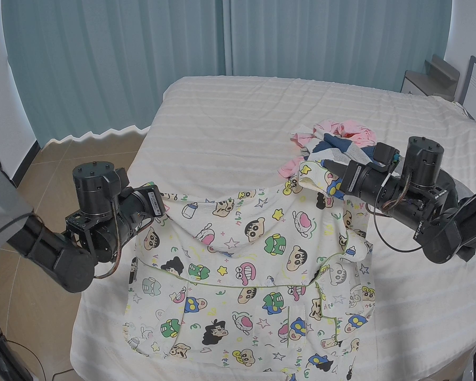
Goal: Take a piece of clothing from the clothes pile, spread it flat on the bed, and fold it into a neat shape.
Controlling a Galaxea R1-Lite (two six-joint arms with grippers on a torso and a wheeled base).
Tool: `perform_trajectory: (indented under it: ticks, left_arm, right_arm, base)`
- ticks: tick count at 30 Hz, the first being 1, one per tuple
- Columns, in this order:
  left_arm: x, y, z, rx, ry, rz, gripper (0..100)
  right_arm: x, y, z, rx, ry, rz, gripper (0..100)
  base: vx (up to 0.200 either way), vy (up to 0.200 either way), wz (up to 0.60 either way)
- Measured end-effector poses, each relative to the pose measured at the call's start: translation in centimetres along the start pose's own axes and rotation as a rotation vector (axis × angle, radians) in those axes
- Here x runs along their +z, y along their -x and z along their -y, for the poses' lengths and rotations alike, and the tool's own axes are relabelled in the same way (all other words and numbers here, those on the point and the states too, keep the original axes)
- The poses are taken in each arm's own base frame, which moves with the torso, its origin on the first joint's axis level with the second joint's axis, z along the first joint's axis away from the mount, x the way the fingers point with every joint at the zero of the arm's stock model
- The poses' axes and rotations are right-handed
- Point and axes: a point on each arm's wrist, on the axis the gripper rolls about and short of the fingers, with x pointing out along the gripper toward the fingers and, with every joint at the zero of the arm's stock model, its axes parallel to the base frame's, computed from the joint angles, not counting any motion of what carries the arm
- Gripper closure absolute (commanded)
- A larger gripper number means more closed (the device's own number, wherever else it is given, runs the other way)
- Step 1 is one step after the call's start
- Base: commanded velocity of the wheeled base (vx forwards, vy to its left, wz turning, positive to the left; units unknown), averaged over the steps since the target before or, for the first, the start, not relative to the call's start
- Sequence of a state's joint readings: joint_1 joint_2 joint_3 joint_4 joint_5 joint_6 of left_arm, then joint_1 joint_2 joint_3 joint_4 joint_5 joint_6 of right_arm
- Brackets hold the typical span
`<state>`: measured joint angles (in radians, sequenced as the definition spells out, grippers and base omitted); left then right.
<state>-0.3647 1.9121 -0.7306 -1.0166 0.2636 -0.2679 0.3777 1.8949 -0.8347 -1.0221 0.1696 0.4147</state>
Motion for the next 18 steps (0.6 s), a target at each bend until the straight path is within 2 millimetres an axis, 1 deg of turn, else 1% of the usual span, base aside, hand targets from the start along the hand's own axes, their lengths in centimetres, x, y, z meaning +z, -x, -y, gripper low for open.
perform_trajectory:
  ticks: [4,10,18]
  left_arm:
    - [-0.6,-1.9,-0.4,0.023,0.007,-0.005,100]
    - [-1.0,-5.3,-1.1,0.054,0.085,0.02,100]
    - [-3.2,-9.6,-3.1,0.108,0.111,0.008,100]
  right_arm:
    - [-0.8,-1.2,1.2,-0.024,-0.005,-0.012,100]
    - [-2.3,-3.5,3.0,-0.052,-0.026,-0.035,100]
    - [-4.4,-7.2,6.1,-0.098,-0.085,-0.038,100]
  base:
    - [0.0,0.0,0.0]
    - [0.0,0.0,0.0]
    - [0.0,0.0,0.0]
